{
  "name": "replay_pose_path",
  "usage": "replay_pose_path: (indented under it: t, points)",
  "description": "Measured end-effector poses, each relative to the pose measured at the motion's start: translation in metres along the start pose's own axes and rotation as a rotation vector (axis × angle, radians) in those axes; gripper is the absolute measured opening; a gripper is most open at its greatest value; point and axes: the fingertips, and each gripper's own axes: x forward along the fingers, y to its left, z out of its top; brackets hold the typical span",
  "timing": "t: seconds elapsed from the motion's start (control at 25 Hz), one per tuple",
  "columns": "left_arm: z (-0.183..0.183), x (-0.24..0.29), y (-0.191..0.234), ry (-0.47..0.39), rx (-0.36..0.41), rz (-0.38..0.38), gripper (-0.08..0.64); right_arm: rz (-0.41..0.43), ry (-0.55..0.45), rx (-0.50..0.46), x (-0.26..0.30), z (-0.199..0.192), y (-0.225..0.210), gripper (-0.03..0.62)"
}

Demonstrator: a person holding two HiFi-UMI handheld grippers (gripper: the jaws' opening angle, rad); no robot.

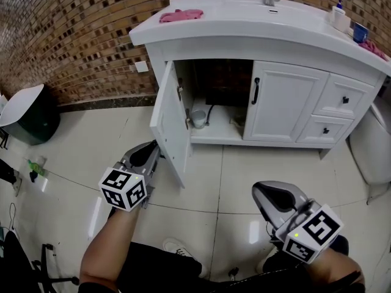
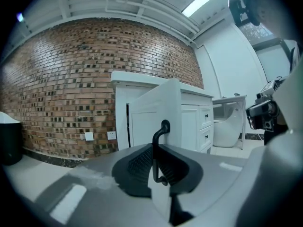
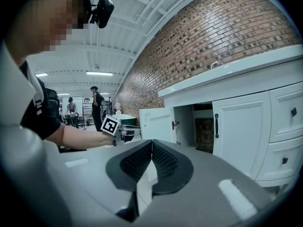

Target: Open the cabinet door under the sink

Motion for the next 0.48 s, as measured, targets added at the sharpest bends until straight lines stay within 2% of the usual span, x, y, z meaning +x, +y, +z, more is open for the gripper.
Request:
replay_pose_path:
  t: [0.28, 0.48]
  points:
    - [-0.004, -0.011, 0.034, -0.019, -0.03, 0.081, 0.015, -0.01, -0.004, -0.004, -0.004, 0.0, -0.004, 0.009]
    - [-0.006, -0.014, 0.045, -0.051, -0.046, 0.099, 0.015, -0.014, 0.0, -0.002, -0.005, -0.002, -0.004, 0.009]
